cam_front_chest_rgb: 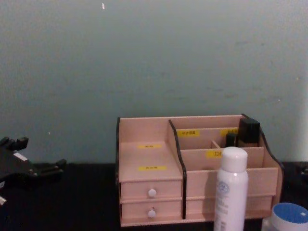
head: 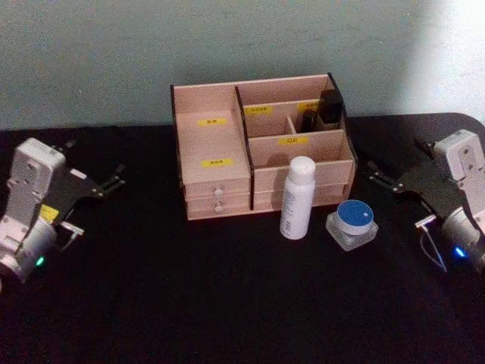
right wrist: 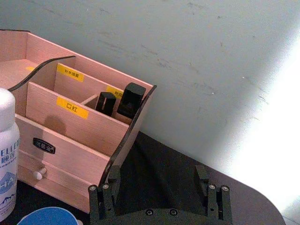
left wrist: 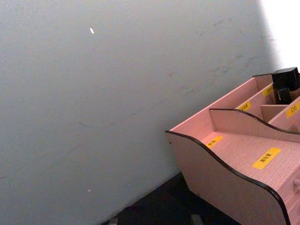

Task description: Pick up the facial cleanser and watermelon frost from the table and place them into the tiered storage box.

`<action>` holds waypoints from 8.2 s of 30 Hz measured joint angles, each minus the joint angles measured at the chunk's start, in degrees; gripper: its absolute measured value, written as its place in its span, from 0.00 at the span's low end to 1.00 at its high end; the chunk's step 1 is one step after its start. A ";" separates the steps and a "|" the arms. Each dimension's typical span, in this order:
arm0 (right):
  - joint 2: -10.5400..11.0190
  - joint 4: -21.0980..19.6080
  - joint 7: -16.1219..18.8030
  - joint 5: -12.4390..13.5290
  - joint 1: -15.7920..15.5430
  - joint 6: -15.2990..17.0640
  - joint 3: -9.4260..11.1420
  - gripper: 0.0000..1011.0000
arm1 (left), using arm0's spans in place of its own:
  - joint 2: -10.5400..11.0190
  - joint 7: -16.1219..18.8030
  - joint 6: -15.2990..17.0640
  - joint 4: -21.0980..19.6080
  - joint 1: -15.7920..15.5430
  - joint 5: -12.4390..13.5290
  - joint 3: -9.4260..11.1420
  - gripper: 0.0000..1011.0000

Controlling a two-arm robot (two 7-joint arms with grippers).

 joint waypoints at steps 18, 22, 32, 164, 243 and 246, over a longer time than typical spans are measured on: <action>0.00 0.00 0.00 0.00 0.00 0.00 0.00 0.99 | 0.00 0.00 0.00 0.00 0.00 0.00 0.00 0.99; 0.00 0.00 0.00 0.00 0.00 0.00 0.00 0.99 | 0.00 0.00 0.00 0.00 0.00 0.00 0.00 0.99; 0.00 0.00 0.00 0.00 0.00 0.00 0.00 0.99 | 0.00 0.00 0.00 0.00 0.00 0.00 0.00 0.99; -13.33 6.54 28.58 6.12 2.62 5.36 3.26 0.99 | 0.00 0.00 0.00 0.00 0.00 0.00 0.00 0.99; -12.64 5.90 30.11 18.42 12.97 10.68 4.22 0.59 | 0.00 0.00 0.00 0.00 0.00 0.00 0.00 0.99; -13.48 7.67 29.89 17.77 14.48 9.78 3.69 0.59 | 0.00 0.00 0.00 0.00 0.00 0.00 0.00 0.99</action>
